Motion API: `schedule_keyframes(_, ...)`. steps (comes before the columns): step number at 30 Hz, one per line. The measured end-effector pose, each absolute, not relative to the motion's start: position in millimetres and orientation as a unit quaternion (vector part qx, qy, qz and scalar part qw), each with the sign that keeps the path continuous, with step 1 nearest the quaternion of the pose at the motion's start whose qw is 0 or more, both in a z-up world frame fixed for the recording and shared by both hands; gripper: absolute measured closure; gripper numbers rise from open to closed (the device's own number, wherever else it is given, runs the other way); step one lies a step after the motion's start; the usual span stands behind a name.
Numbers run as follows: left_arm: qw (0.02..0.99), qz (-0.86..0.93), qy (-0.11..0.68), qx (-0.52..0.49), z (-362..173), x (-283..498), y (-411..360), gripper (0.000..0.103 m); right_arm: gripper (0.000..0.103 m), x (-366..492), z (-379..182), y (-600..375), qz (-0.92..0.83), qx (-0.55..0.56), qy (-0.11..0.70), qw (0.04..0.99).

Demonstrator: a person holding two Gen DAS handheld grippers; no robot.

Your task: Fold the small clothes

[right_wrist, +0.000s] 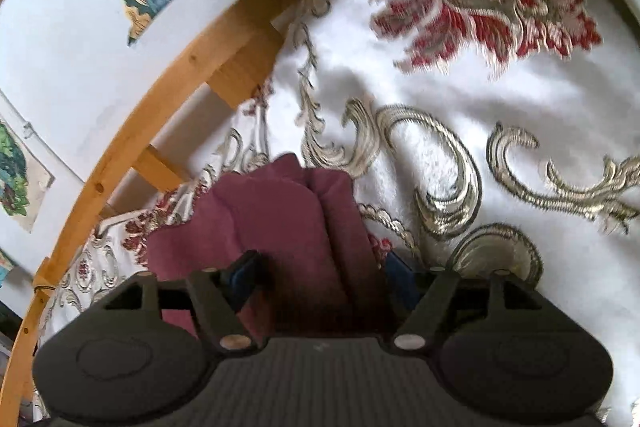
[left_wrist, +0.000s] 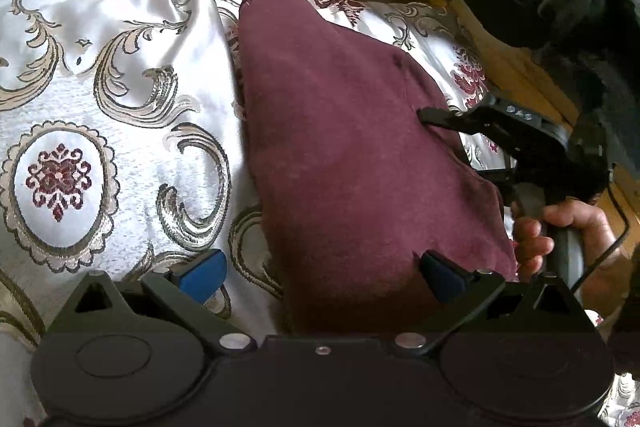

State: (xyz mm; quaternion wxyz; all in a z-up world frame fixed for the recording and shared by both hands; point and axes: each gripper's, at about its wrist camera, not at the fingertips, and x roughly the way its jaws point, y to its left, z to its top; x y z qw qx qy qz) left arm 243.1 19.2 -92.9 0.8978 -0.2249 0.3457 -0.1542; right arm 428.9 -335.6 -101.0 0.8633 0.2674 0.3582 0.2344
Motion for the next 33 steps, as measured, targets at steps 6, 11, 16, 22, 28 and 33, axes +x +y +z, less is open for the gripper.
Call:
schedule_keyframes(6, 0.897, -0.159, 0.345, -0.224, -94.0, 243.0, 21.2, 0.001, 0.028, 428.1, -106.8, -333.1, 0.234, 0.273, 0.355, 0.863)
schedule_keyframes(11, 0.897, -0.16, 0.345, -0.224, -93.7, 243.4, 21.1, 0.001, 0.017, 427.2, -106.8, -327.3, 0.239, 0.272, 0.356, 0.862)
schedule_keyframes(16, 0.897, -0.164, 0.344, -0.224, -93.9, 244.0, 22.6, 0.001, 0.008, 425.7, -106.7, -319.6, 0.253, 0.254, 0.359, 0.862)
schedule_keyframes(22, 0.9, -0.166, 0.337, -0.221, -95.8, 242.4, 21.5, 0.001, 0.005, 419.7, -110.8, -316.8, 0.261, 0.24, 0.348, 0.868)
schedule_keyframes(28, 0.903, -0.168, 0.327, -0.223, -97.5, 238.6, 21.3, 0.001, 0.001, 409.9, -114.0, -306.4, 0.273, 0.189, 0.333, 0.883)
schedule_keyframes(33, 0.902, -0.168, 0.326, -0.227, -97.7, 236.9, 22.6, 0.001, 0.001, 411.5, -110.1, -315.2, 0.279, 0.228, 0.345, 0.867)
